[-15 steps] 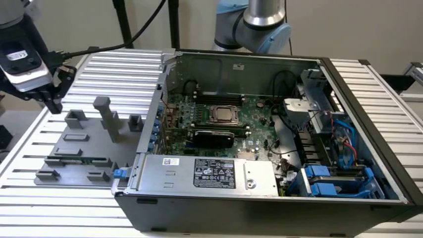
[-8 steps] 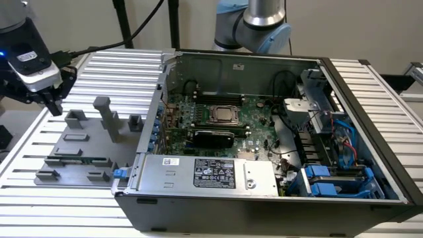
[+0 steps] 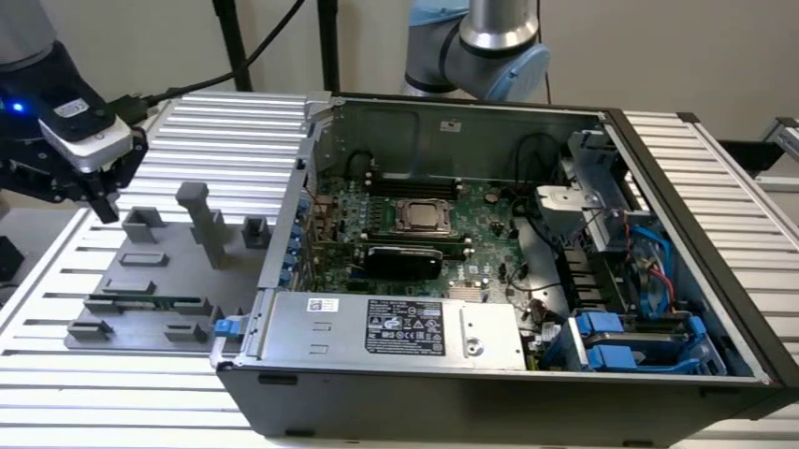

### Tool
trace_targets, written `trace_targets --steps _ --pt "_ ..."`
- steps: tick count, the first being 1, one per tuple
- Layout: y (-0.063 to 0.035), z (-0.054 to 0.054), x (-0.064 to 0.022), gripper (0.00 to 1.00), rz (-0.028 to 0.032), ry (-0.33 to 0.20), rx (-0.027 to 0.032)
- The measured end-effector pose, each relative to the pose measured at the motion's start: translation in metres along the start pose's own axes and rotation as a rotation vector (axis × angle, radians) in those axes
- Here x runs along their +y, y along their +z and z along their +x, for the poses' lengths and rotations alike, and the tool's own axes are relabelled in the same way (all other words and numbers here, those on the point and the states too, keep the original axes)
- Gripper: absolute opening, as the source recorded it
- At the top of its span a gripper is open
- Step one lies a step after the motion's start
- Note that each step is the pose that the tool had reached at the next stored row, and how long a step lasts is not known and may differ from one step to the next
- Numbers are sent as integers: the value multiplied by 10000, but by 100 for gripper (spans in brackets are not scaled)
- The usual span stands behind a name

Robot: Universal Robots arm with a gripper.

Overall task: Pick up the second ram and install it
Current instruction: 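Pick up the second ram and move it above second insertion slot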

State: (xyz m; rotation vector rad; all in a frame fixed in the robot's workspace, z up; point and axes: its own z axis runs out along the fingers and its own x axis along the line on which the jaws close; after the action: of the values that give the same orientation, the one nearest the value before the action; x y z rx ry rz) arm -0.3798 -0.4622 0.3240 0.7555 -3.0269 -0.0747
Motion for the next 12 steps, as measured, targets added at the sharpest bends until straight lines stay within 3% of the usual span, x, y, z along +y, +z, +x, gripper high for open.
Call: trace_targets --steps 12 --pt "98 -1 -5 0 19 -2172 111"
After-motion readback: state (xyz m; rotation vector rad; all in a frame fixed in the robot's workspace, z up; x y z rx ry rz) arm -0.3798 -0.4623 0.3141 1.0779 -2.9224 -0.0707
